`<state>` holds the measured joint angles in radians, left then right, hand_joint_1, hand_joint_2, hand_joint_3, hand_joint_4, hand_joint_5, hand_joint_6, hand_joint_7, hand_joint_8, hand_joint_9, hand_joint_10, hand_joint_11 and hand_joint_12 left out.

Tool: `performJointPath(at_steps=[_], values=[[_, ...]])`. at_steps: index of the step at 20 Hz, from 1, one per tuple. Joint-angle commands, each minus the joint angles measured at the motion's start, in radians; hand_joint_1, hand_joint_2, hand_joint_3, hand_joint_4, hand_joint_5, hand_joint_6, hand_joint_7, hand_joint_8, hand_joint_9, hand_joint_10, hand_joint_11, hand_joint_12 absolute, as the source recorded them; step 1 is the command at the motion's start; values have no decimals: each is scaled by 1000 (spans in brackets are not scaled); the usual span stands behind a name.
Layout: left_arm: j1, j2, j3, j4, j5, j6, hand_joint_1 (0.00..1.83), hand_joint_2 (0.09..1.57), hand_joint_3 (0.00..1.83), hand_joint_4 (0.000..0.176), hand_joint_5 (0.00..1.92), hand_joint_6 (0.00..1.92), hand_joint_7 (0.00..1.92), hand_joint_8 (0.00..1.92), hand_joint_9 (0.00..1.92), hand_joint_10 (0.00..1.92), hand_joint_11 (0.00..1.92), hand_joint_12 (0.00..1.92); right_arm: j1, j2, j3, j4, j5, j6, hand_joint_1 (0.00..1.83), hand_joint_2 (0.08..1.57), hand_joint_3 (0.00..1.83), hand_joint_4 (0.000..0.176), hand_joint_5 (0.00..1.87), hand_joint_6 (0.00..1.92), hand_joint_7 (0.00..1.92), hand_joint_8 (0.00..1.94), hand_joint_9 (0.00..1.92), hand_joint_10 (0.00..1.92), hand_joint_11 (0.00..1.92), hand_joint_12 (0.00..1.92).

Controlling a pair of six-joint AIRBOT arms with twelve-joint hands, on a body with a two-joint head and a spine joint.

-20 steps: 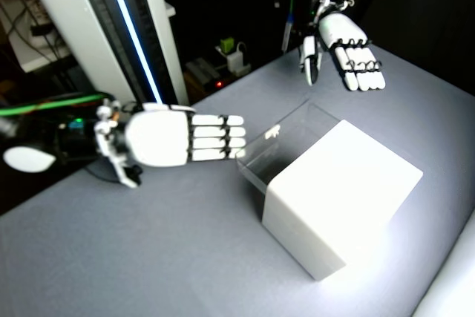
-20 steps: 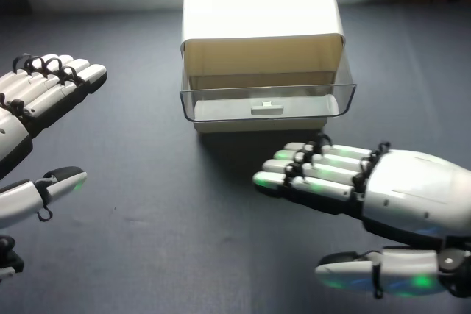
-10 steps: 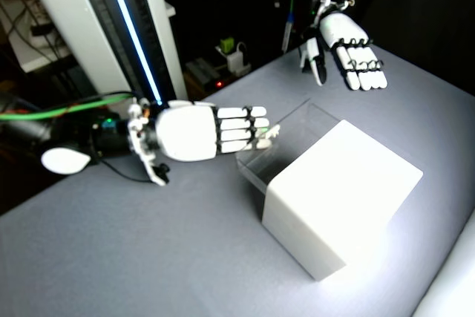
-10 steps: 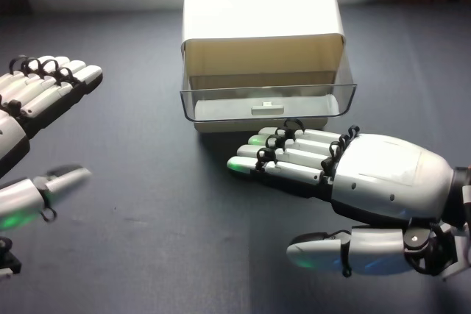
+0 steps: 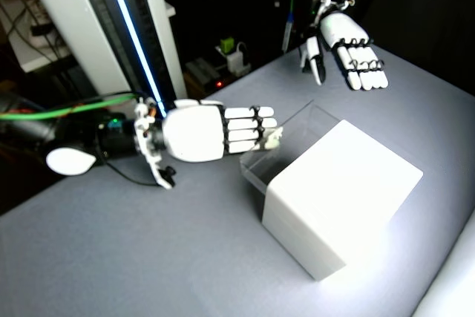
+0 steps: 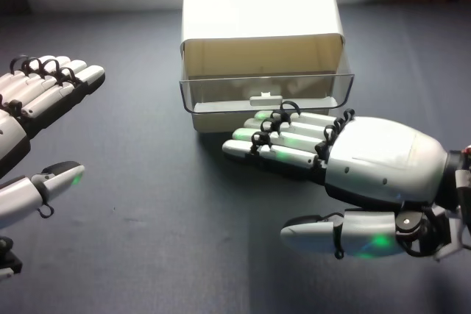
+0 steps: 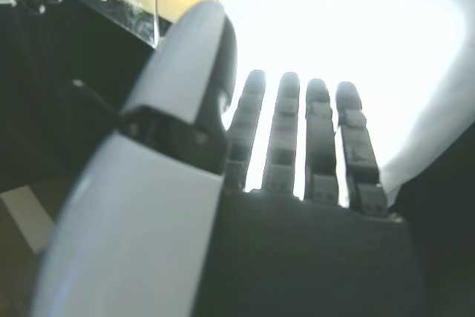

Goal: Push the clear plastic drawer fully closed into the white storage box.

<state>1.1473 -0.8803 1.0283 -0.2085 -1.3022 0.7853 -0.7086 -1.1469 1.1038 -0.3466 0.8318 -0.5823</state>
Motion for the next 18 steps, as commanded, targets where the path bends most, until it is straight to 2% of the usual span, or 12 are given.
performJointPath(at_steps=[1, 4, 6, 8, 9, 10, 11, 12, 14, 15, 17, 18], values=[[-2, 6, 4, -12, -127, -2, 677, 1388, 0, 0, 0, 0, 0, 0, 0, 0, 0, 0, 16, 0, 5, 25, 126, -2, 238, 1380, 0, 0, 0, 0, 0, 0, 0, 0, 0, 0], [-2, 7, 4, -13, -128, -2, 766, 1389, 0, 0, 0, 0, 0, 0, 0, 0, 0, 0, 30, 0, 11, 41, 123, -23, 272, 1379, 0, 0, 0, 0, 0, 0, 0, 0, 0, 0], [-2, 7, 5, -13, -130, -2, 835, 1384, 0, 0, 0, 0, 0, 0, 0, 0, 0, 0, 40, 0, 18, 51, 115, -35, 218, 1391, 4, 0, 0, 0, 0, 0, 0, 0, 0, 0], [-2, 8, 5, -13, -131, -2, 823, 1385, 0, 0, 0, 0, 0, 0, 0, 0, 0, 0, 52, -1, 22, 75, 105, -73, 137, 1398, 5, 0, 0, 0, 0, 0, 0, 0, 0, 0], [-2, 8, 5, -13, -131, -2, 759, 1358, 0, 0, 0, 0, 0, 0, 0, 0, 0, 0, 56, -1, 22, 87, 99, -93, 101, 1406, 7, 0, 0, 0, 0, 0, 0, 0, 0, 0], [-2, 8, 5, -13, -131, -2, 613, 1345, 0, 0, 0, 0, 0, 0, 0, 0, 0, 0, 61, -1, 23, 100, 91, -113, 92, 1410, 8, 0, 0, 0, 0, 0, 0, 0, 0, 0], [-2, 8, 5, -13, -131, -2, 593, 1366, 0, 12, 0, 0, 0, 0, 0, 0, 0, 0, 65, -3, 26, 111, 82, -127, 86, 1404, 4, 0, 0, 0, 0, 0, 0, 0, 0, 0], [-2, 7, 5, -13, -132, -2, 765, 1398, 9, 16, 0, 0, 0, 0, 0, 0, 0, 0, 68, -6, 33, 125, 74, -137, 62, 1402, 3, 0, 0, 0, 0, 0, 0, 0, 0, 0], [-2, 7, 5, -13, -133, -2, 869, 1386, 1, 33, 0, 0, 0, 0, 0, 0, 0, 0, 77, -15, 48, 160, 49, -169, 198, 1412, 0, 11, 0, 0, 0, 0, 0, 0, 0, 0], [-2, 7, 5, -13, -134, -2, 916, 1365, 0, 40, 0, 0, 0, 0, 0, 0, 0, 0, 82, -20, 53, 173, 39, -183, 261, 1408, 0, 0, 0, 0, 0, 0, 0, 0, 0, 0], [-2, 7, 6, -13, -134, -2, 904, 1373, 0, 34, 0, 0, 0, 0, 0, 0, 0, 0, 89, -34, 70, 212, 17, -215, 299, 1399, 0, 0, 0, 0, 0, 0, 0, 0, 0, 0], [-2, 7, 6, -13, -135, -2, 959, 1364, 0, 16, 0, 0, 0, 0, 0, 0, 0, 0, 93, -42, 80, 233, 6, -230, 251, 1402, 0, 0, 0, 0, 0, 0, 0, 0, 0, 0]])
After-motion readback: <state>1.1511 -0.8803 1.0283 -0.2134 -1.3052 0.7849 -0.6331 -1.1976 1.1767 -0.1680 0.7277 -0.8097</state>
